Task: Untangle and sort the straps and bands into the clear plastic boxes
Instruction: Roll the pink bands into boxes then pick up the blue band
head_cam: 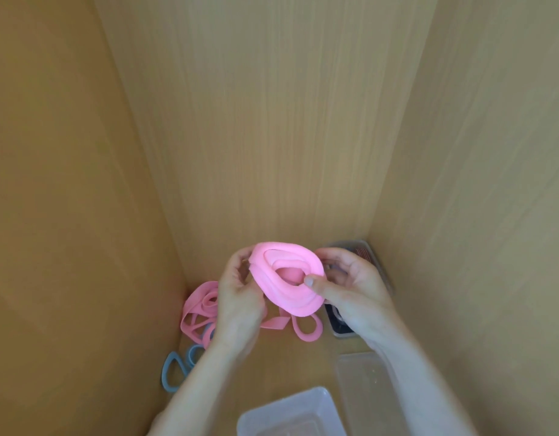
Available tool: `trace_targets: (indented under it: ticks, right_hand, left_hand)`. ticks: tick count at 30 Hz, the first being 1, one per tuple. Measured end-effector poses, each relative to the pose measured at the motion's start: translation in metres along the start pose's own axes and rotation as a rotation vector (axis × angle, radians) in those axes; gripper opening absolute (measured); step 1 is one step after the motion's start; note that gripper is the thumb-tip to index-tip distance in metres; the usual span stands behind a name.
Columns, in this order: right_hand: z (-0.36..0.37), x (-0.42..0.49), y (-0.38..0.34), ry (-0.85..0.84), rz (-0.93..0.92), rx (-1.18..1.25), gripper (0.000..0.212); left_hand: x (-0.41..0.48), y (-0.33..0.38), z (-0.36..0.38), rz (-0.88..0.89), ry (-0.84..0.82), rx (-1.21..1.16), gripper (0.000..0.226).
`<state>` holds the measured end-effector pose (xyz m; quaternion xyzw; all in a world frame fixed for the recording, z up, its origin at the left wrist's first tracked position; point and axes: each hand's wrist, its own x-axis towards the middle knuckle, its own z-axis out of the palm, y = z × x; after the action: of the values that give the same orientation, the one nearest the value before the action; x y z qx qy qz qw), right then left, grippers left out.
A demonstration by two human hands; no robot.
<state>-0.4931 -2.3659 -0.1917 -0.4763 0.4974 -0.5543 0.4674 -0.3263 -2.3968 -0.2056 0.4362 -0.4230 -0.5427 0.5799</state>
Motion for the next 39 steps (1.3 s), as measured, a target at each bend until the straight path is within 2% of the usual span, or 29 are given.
trace_targets:
  ticks: [6,10,13,14,16,20,24,27,29,31,32,34,39]
  right_hand:
    - [0.003,0.004,0.008,0.006,-0.032,-0.036,0.035]
    - [0.001,0.008,0.004,-0.045,-0.071,-0.018,0.035]
    - [0.000,0.009,0.002,-0.081,-0.049,0.043,0.035]
    - [-0.001,0.008,0.003,-0.092,-0.046,0.058,0.038]
    - [-0.002,0.007,0.004,-0.114,-0.046,0.082,0.041]
    - [-0.002,0.004,0.004,-0.075,-0.081,0.018,0.035]
    - [-0.007,0.003,0.002,-0.028,-0.115,-0.099,0.034]
    - [-0.006,0.000,0.000,0.020,-0.186,-0.195,0.039]
    - [0.000,-0.002,0.003,0.023,-0.226,-0.278,0.040]
    - [0.005,-0.004,0.007,0.009,-0.233,-0.307,0.040]
    - [0.005,-0.004,0.008,0.000,-0.225,-0.289,0.040]
    - [0.005,-0.005,0.010,-0.026,-0.221,-0.244,0.041]
    - [0.006,-0.006,0.013,-0.105,-0.213,-0.157,0.039]
  left_hand:
    - [-0.004,-0.003,-0.003,-0.210,-0.032,-0.290,0.026]
    - [-0.001,0.001,-0.007,-0.310,-0.148,-0.483,0.026]
    - [0.000,0.005,-0.011,-0.358,-0.294,-0.530,0.020]
    - [0.000,0.006,-0.013,-0.373,-0.329,-0.550,0.026]
    - [0.002,0.003,-0.017,-0.388,-0.378,-0.577,0.059]
    - [0.002,-0.005,-0.022,-0.410,-0.416,-0.603,0.081]
    - [0.008,-0.003,-0.032,-0.488,-0.537,-0.536,0.075]
    - [0.006,0.003,-0.034,-0.437,-0.723,-0.579,0.080]
    - [0.004,0.001,-0.027,-0.384,-0.685,-0.461,0.076]
    - [0.001,-0.001,-0.019,-0.314,-0.504,-0.218,0.061]
    - [-0.001,-0.001,-0.017,-0.301,-0.426,-0.175,0.054]
    - [-0.004,-0.004,-0.017,-0.314,-0.393,-0.205,0.053]
    - [-0.008,-0.006,-0.021,-0.333,-0.425,-0.395,0.076]
